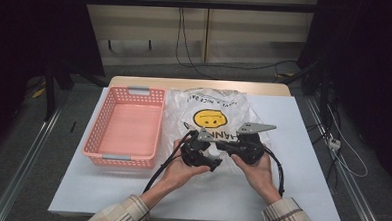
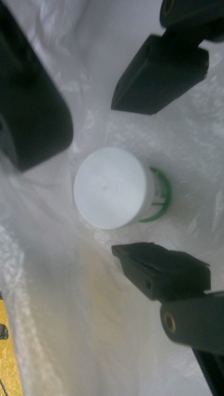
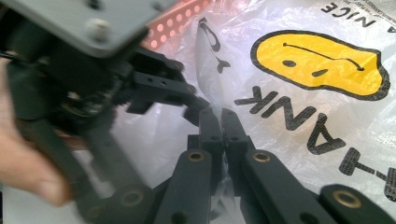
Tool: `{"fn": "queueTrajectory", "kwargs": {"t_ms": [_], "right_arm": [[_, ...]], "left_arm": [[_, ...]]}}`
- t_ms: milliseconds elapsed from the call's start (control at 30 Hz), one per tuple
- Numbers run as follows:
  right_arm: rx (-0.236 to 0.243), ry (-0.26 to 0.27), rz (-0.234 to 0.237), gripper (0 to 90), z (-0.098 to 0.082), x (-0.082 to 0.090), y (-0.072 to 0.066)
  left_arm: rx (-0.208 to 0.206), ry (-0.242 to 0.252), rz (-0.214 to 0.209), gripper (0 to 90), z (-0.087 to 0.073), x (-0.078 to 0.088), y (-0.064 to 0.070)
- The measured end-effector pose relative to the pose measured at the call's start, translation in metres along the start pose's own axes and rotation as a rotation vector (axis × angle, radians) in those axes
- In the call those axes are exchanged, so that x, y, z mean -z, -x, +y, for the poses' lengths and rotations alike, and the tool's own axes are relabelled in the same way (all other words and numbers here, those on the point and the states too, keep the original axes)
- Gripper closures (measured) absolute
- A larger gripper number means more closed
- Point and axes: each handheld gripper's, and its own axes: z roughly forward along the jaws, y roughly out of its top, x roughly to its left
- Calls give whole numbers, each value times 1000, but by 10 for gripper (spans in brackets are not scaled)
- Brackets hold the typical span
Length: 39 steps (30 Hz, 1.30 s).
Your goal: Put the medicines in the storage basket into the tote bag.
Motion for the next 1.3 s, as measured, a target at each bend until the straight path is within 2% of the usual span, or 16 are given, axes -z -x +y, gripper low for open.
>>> {"fn": "queueTrajectory", "kwargs": {"t_ms": [300, 433, 600, 667, 700, 733, 867, 967, 1100, 1200, 1300], "right_arm": [[-6, -3, -9, 900, -2, -1, 2], [-1, 0, -14, 900, -1, 0, 2], [4, -15, -15, 900, -2, -3, 1], [3, -18, -21, 900, -2, -3, 0], [2, -18, -20, 900, -2, -3, 1], [3, -19, -20, 900, -2, -3, 0], [4, -23, -23, 900, -3, -3, 0], [10, -28, -31, 900, -3, -2, -1], [15, -36, -30, 897, -5, -1, -2], [14, -46, -36, 888, -7, -1, -2], [13, -52, -37, 871, -10, -1, -2]], "left_arm": [[-58, 32, -1, 202, -4, 30, 6], [-64, 71, -14, 194, -12, 45, 10], [-105, 129, -18, 194, -19, 64, 16], [-101, 143, -23, 193, -22, 72, 18], [-104, 148, -1, 193, -24, 76, 20], [-105, 160, -11, 193, -25, 78, 21], [-118, 182, 18, 193, -32, 89, 18], [-93, 187, 30, 186, -38, 98, 11], [-62, 195, 69, 176, -47, 107, 0], [-39, 189, 79, 173, -56, 110, -4], [-40, 184, 84, 160, -62, 115, -4]]}}
